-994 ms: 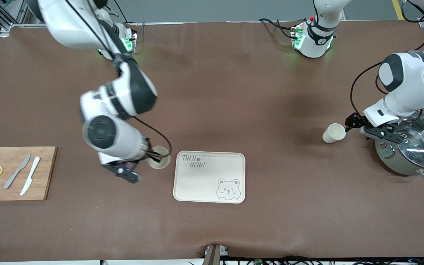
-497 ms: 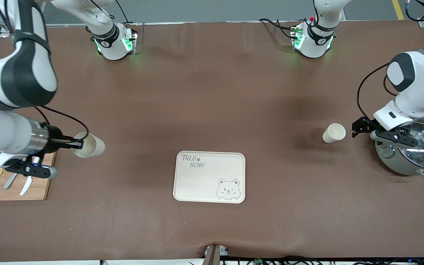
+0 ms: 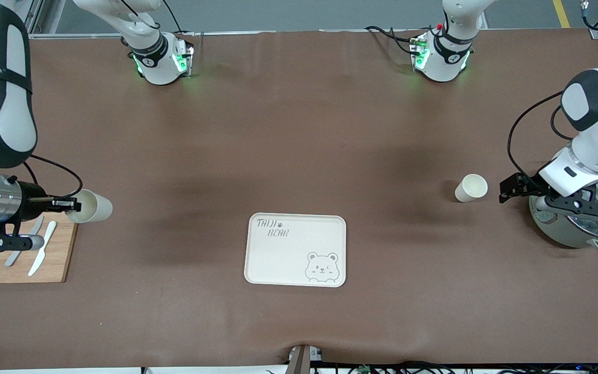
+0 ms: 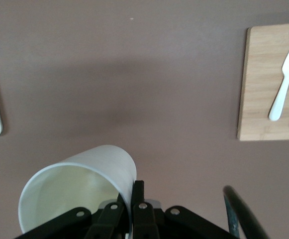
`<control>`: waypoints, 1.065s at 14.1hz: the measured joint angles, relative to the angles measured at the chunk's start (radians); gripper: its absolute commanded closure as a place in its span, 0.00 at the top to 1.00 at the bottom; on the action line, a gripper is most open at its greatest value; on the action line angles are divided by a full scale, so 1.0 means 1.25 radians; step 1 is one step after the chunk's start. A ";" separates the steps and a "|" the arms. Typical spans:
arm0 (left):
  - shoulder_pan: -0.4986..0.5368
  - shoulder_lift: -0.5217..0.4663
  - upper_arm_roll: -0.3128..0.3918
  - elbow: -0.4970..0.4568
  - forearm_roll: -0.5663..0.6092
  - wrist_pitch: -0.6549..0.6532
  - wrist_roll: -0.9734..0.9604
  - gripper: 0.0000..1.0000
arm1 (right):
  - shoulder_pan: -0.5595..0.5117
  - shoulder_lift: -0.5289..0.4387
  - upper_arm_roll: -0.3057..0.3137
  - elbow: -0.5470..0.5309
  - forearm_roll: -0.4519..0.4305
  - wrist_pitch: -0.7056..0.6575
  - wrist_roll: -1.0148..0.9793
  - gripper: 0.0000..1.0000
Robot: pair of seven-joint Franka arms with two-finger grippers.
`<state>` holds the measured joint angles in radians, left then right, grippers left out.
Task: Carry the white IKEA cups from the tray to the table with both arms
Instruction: 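Carry the cup toward the cutting board while the left gripper withdraws, then lower the cup beside the cutting board while the left gripper returns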
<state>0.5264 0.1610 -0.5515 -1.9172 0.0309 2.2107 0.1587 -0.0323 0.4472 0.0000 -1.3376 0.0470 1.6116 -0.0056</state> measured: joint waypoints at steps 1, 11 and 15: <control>-0.019 0.005 -0.001 0.011 0.016 -0.002 -0.043 1.00 | 0.000 -0.012 0.001 -0.045 -0.005 0.049 -0.003 0.00; -0.195 0.063 -0.002 0.071 0.096 -0.009 -0.374 1.00 | -0.003 -0.087 0.003 -0.414 -0.008 0.456 0.000 0.00; -0.268 0.086 0.001 0.092 0.102 -0.009 -0.480 1.00 | -0.007 -0.087 0.002 -0.511 -0.008 0.563 0.000 0.00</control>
<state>0.1910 0.2690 -0.5502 -1.8017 0.1578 2.1989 -0.4409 -0.0409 0.3383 0.0026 -1.9767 0.0367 2.3156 -0.0063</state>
